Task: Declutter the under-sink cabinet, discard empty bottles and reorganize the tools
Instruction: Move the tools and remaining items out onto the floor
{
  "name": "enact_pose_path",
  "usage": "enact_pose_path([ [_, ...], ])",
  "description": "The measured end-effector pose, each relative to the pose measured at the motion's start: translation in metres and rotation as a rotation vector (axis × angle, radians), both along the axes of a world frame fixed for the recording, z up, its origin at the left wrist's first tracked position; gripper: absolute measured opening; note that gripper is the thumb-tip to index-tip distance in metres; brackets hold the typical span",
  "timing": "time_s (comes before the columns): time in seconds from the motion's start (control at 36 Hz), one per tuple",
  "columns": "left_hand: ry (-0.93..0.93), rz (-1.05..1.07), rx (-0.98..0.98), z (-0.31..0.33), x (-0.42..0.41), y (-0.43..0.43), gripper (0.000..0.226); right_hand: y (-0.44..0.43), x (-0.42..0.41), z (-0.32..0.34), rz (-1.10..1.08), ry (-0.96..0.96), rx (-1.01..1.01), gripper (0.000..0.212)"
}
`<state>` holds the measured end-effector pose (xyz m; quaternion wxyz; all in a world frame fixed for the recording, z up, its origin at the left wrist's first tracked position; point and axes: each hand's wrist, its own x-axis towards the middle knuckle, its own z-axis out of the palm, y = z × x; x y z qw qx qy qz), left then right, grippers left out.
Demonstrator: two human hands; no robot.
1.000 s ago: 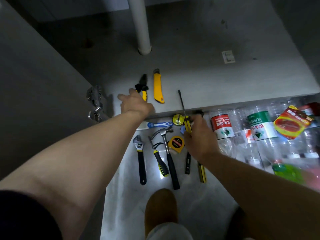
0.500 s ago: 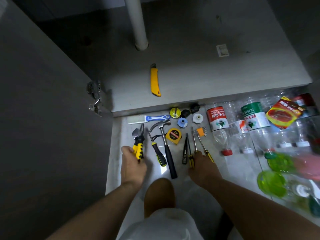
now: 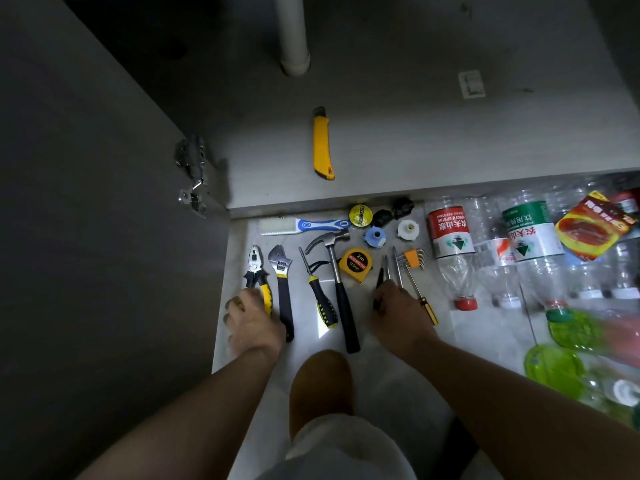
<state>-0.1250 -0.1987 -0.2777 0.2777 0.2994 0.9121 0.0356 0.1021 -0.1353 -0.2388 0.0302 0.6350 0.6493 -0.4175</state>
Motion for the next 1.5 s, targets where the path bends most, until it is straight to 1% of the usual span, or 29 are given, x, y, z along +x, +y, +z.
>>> enact_pose_path([
  [0.08,-0.031,-0.036,0.038,-0.001,0.005,0.000,0.067,0.005,-0.008,0.005,0.012,0.064,0.041,0.025],
  [0.14,0.019,-0.060,0.052,0.004,0.009,0.002,0.067,0.014,-0.015,0.011,0.012,0.110,0.082,0.029],
  [0.17,0.070,-0.090,0.102,0.007,0.011,0.005,0.062,0.020,-0.018,0.014,0.014,0.125,0.110,0.030],
  [0.22,0.135,-0.149,0.292,0.016,0.015,0.016,0.043,0.032,-0.026,0.021,0.028,0.147,0.160,0.027],
  [0.28,0.123,-0.179,0.458,0.028,0.019,0.039,0.032,0.043,-0.031,0.026,0.039,0.172,0.194,0.021],
  [0.36,0.056,-0.200,0.651,0.050,0.025,0.086,0.028,0.053,-0.030,0.032,0.065,0.193,0.211,0.017],
  [0.44,0.058,-0.225,0.743,0.069,0.026,0.138,0.035,0.063,-0.020,0.035,0.124,0.186,0.202,0.017],
  [0.5,0.019,-0.216,0.706,0.077,0.024,0.172,0.050,0.072,-0.011,0.038,0.141,0.173,0.189,0.017],
  [0.56,-0.064,-0.212,0.588,0.083,0.022,0.204,0.064,0.082,0.001,0.041,0.126,0.142,0.208,0.016],
  [0.58,-0.073,-0.235,0.521,0.084,0.021,0.217,0.065,0.086,0.007,0.042,0.120,0.125,0.224,0.015],
  [0.64,-0.035,-0.291,0.427,0.085,0.021,0.236,0.057,0.094,0.018,0.042,0.120,0.095,0.244,0.014],
  [0.72,0.025,-0.304,0.338,0.086,0.021,0.246,0.034,0.099,0.030,0.039,0.118,0.067,0.243,0.013],
  [0.81,0.008,-0.283,0.333,0.085,0.029,0.231,0.021,0.097,0.033,0.035,0.067,0.108,0.222,0.008],
  [0.86,-0.080,-0.305,0.424,0.084,0.039,0.205,0.016,0.092,0.030,0.034,-0.043,0.187,0.157,0.007],
  [0.89,-0.160,-0.318,0.479,0.082,0.046,0.189,0.014,0.090,0.028,0.035,-0.107,0.239,0.112,0.011],
  [0.94,-0.344,-0.322,0.551,0.079,0.062,0.154,0.019,0.083,0.019,0.038,-0.238,0.359,-0.016,0.021],
  [1.03,-0.553,-0.305,0.535,0.069,0.083,0.106,0.022,0.071,0.005,0.044,-0.382,0.505,-0.237,0.029],
  [1.08,-0.626,-0.316,0.483,0.058,0.092,0.081,0.032,0.061,-0.002,0.045,-0.367,0.514,-0.279,0.029],
  [1.14,-0.667,-0.288,0.413,0.048,0.096,0.063,0.037,0.051,-0.005,0.040,-0.300,0.452,-0.237,0.030],
  [1.19,-0.724,-0.271,0.369,0.041,0.094,0.052,0.035,0.043,-0.004,0.033,-0.204,0.339,-0.177,0.033],
  [1.25,-0.832,-0.245,0.337,0.038,0.088,0.047,0.032,0.037,0.000,0.024,-0.146,0.265,-0.174,0.032],
  [1.28,-0.851,-0.248,0.317,0.037,0.084,0.045,0.030,0.036,0.002,0.020,-0.116,0.231,-0.181,0.031],
  [1.33,-0.788,-0.230,0.301,0.033,0.072,0.039,0.021,0.033,0.004,0.013,-0.041,0.166,-0.190,0.024],
  [1.36,-0.714,-0.188,0.304,0.030,0.065,0.036,0.017,0.033,0.004,0.009,-0.008,0.141,-0.193,0.020],
  [1.42,-0.609,-0.056,0.318,0.029,0.053,0.033,0.017,0.031,-0.001,0.006,0.036,0.110,-0.192,0.015],
  [1.44,-0.624,-0.002,0.312,0.029,0.047,0.032,0.016,0.030,-0.005,0.005,0.049,0.109,-0.194,0.015],
  [1.5,-0.811,0.057,0.263,0.032,0.041,0.030,0.012,0.027,-0.017,0.003,0.074,0.140,-0.197,0.015],
])
